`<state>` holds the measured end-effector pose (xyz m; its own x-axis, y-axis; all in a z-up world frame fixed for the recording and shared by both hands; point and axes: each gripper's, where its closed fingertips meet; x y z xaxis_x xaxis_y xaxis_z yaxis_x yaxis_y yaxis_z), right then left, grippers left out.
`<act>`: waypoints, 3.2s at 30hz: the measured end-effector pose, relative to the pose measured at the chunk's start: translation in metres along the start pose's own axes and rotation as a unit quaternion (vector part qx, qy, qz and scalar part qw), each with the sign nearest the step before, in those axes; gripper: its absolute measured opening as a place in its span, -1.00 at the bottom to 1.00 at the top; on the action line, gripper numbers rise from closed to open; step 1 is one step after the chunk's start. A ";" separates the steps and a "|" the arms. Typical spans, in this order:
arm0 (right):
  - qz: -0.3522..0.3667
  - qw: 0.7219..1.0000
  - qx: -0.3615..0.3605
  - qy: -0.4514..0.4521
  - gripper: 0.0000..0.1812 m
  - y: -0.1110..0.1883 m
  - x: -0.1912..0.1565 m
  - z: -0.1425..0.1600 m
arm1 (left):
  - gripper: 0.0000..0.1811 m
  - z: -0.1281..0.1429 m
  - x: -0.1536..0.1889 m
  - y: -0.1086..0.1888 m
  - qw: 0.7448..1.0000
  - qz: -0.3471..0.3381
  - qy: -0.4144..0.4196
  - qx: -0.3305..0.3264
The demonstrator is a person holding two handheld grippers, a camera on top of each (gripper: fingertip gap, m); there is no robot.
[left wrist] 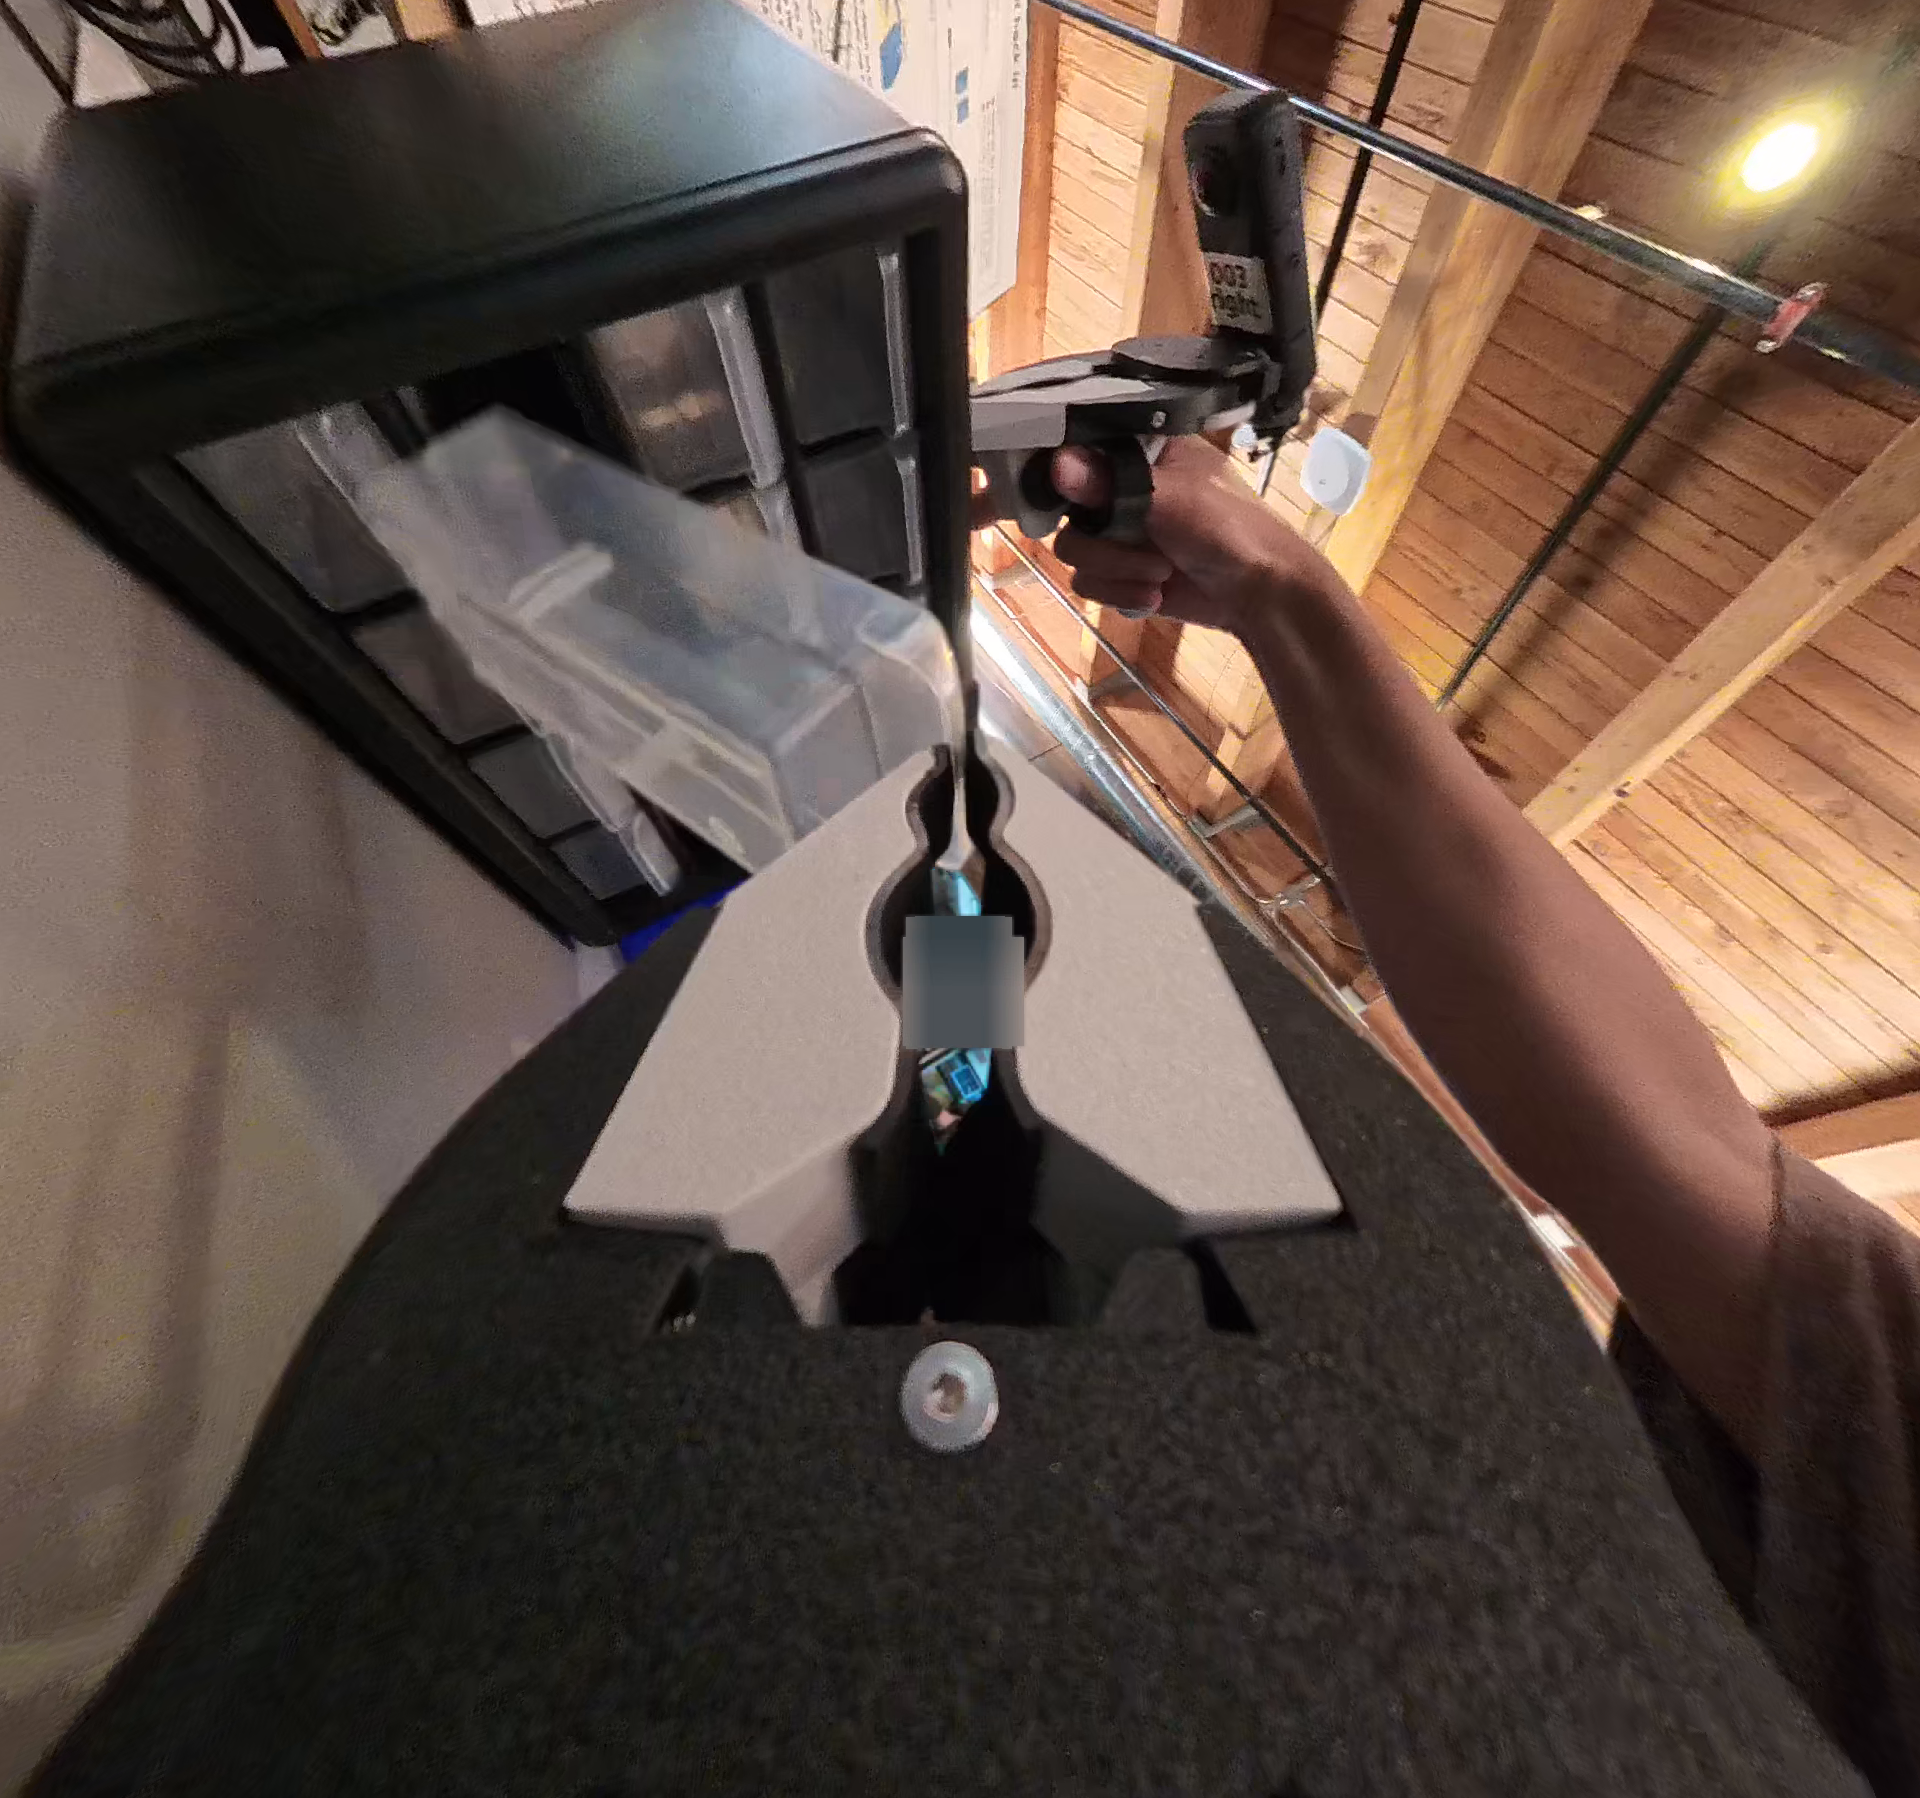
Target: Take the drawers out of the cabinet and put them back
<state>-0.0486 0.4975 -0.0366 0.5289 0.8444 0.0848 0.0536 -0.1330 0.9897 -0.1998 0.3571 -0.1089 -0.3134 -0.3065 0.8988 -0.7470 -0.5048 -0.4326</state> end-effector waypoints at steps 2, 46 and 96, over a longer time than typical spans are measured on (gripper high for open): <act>0.001 1.000 0.000 -0.001 -1.00 0.000 0.000 0.000 | -1.00 0.006 0.006 0.002 1.000 0.007 -0.002 -0.016; 0.054 0.994 0.087 0.032 -1.00 0.001 0.001 -0.003 | -0.85 0.022 -0.055 0.118 0.796 -0.402 -0.055 -0.450; 0.189 0.981 -0.042 0.028 -0.34 -0.014 -0.009 0.305 | -0.55 -0.033 0.004 0.112 0.810 -0.271 -0.410 -0.319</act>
<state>0.2039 0.3334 -0.0866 0.4498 0.7702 0.4521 -0.2094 -0.4011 0.8918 -0.3037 0.3258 -0.1509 0.4625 -0.7447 0.4812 -0.8772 -0.3054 0.3705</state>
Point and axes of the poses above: each gripper's, where its closed fingertips meet, y back along the fingers, z out of its underside, x = y × z across the jaws, and after that the axes turned 11 degrees about y, right-handed
